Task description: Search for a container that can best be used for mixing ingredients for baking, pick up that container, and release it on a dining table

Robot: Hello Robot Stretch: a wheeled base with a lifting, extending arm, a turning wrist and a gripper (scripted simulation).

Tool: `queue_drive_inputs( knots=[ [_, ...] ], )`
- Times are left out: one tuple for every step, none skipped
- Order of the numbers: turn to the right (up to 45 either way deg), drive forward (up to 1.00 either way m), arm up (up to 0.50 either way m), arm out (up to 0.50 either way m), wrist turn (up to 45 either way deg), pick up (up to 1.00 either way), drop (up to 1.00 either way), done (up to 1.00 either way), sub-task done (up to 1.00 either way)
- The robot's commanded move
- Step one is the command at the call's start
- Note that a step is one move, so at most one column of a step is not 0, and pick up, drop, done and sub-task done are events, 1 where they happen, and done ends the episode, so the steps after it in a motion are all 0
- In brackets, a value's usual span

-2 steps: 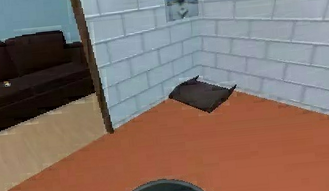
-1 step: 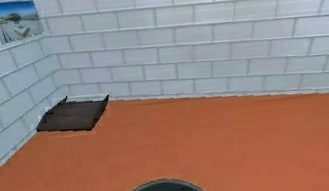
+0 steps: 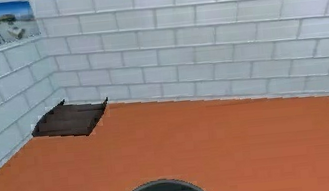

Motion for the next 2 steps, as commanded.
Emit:
queue_drive_inputs(
  knots=[
    [-45.0, 0.0, 0.0, 0.0, 0.0, 0.0, 0.0, 0.0, 0.0],
    [-36.0, 0.0, 0.0, 0.0, 0.0, 0.0, 0.0, 0.0, 0.0]
  ],
)
